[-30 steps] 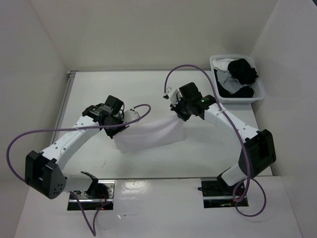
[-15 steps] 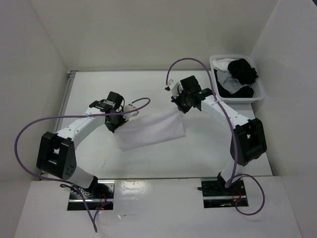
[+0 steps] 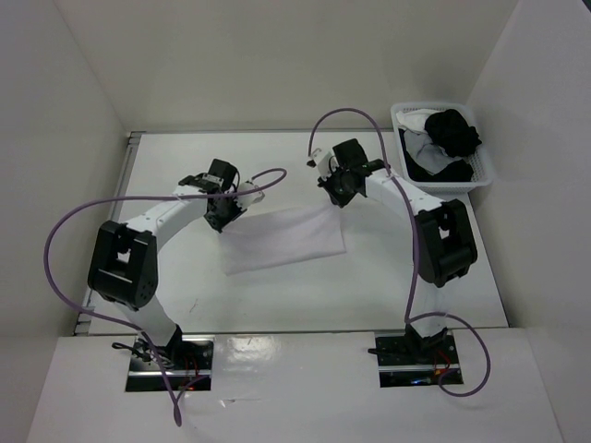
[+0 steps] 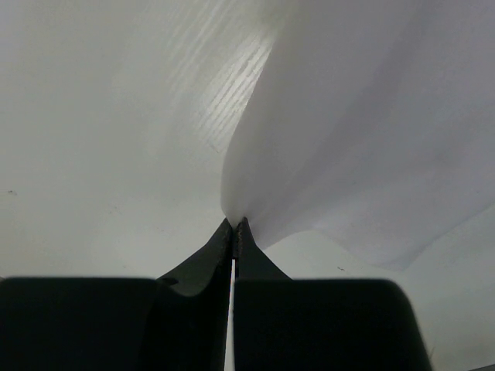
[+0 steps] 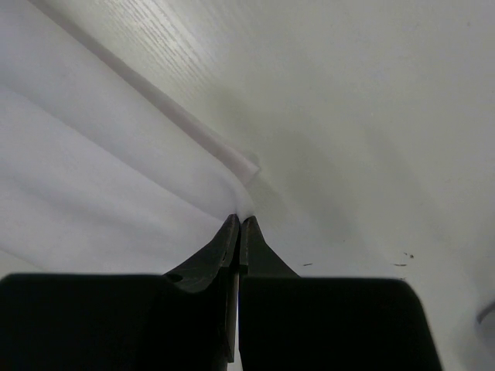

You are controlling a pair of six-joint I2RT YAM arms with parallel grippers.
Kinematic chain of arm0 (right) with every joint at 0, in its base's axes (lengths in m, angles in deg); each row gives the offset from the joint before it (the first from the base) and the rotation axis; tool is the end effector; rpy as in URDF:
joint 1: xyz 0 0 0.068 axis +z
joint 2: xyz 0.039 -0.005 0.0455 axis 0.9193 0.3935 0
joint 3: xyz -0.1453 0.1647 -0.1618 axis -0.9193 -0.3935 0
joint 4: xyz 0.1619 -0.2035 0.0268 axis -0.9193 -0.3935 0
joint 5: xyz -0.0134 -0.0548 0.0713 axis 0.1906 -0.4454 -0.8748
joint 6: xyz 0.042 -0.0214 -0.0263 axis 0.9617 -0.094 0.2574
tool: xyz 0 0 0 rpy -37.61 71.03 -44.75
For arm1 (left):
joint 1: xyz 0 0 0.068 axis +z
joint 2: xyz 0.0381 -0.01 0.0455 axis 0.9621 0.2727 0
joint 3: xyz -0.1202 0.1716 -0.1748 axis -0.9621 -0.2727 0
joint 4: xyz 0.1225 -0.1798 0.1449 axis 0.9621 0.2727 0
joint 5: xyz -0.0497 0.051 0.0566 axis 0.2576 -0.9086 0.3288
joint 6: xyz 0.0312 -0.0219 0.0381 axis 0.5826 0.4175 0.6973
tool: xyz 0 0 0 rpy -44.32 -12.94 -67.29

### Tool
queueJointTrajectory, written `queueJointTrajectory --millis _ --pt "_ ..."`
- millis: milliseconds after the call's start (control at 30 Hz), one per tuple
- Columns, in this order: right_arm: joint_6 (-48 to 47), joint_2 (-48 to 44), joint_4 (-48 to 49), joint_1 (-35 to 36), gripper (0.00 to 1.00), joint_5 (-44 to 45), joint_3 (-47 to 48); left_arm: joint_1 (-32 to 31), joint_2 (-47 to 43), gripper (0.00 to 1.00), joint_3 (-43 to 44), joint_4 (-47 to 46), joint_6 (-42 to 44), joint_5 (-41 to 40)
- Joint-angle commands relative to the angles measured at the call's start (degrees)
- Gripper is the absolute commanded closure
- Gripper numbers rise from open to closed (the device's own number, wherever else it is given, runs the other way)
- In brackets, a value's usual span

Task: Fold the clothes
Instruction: Fold the tank top

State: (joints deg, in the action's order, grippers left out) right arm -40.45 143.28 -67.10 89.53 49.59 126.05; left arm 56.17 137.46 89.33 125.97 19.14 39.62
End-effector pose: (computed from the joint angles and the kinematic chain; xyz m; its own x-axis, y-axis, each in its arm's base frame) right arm 0.3670 0.1591 0.2293 -0.4662 -0.6847 -0.5602 -0.7537 0.6390 -0.1538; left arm 0.3237 -0.1034 0.2199 -0.6219 0.6991 -0.3528 0.6622 0.7100 0.2395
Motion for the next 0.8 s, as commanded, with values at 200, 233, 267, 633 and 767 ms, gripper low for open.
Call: queueJointTrajectory --millis 200,233,267,633,767 --pt "-0.9 4.1 3.2 -0.4 1.0 0.4 5.9 1.5 3.0 1.0 4.4 -1.8 -1.1 0.7" --pt "-0.9 4.9 3.2 -0.4 1.0 0.4 6.5 1.5 3.0 1.0 4.4 -1.8 -1.1 0.7" --pt "-0.9 5.4 3.2 -0.4 1.0 0.4 7.1 1.5 3.7 1.0 4.4 -1.8 -1.1 0.7" --pt "1.0 12.6 6.1 -0.4 1.0 2.3 11.6 3.8 7.4 1.0 5.0 -4.1 -2.8 0.6" --pt "2.1 16.4 6.1 -0.4 1.0 3.4 14.1 4.8 9.6 1.0 6.1 -5.2 -3.3 0.6"
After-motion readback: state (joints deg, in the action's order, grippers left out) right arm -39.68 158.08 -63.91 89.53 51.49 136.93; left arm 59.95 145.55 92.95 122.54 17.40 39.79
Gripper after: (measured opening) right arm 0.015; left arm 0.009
